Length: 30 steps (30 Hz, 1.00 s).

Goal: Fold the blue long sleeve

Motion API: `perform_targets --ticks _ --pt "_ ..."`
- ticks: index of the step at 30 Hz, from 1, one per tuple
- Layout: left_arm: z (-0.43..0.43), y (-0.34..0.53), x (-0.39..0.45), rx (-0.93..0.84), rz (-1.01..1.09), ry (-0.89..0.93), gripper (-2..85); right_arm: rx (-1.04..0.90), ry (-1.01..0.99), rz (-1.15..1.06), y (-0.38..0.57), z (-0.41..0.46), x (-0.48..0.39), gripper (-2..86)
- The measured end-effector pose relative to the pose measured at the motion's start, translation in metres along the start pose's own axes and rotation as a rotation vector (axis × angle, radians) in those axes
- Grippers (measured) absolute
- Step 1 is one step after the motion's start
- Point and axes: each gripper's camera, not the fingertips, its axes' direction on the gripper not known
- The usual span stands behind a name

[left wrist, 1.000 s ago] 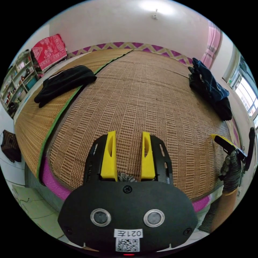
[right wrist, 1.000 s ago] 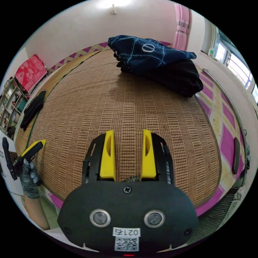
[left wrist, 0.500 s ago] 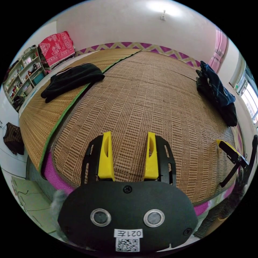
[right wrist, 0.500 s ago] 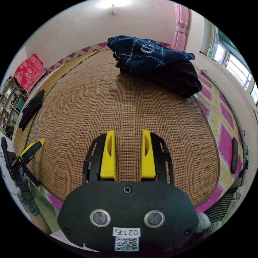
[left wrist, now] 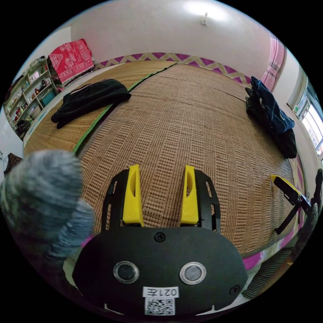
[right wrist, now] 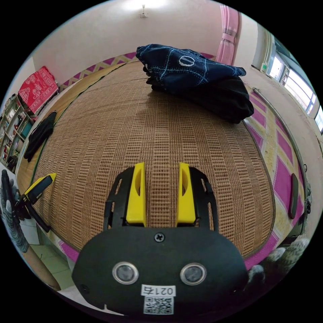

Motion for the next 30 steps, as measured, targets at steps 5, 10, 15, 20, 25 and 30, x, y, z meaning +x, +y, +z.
perform_targets --ticks 5,10,15,20,25,30 --pt "0.000 -0.001 0.002 -0.004 0.010 -0.004 17.8 0.000 -0.003 0.002 -0.001 0.001 0.001 13.8" --pt "0.001 -0.002 0.002 -0.007 0.007 0.002 17.9 0.001 -0.003 0.001 -0.002 0.003 0.001 13.8" --pt "0.001 -0.003 0.003 -0.008 0.008 0.004 17.9 0.003 0.005 -0.014 -0.003 0.005 -0.001 13.8" --pt "0.002 -0.004 0.002 -0.003 -0.003 0.008 17.8 0.006 0.004 -0.022 -0.005 0.007 0.000 13.8" --pt "0.002 -0.004 0.003 0.000 -0.005 0.005 17.9 0.008 0.012 -0.033 -0.008 0.010 -0.001 13.9" --pt "0.002 -0.005 0.004 0.004 -0.008 0.005 17.8 0.011 -0.002 -0.013 -0.010 0.013 0.005 13.9"
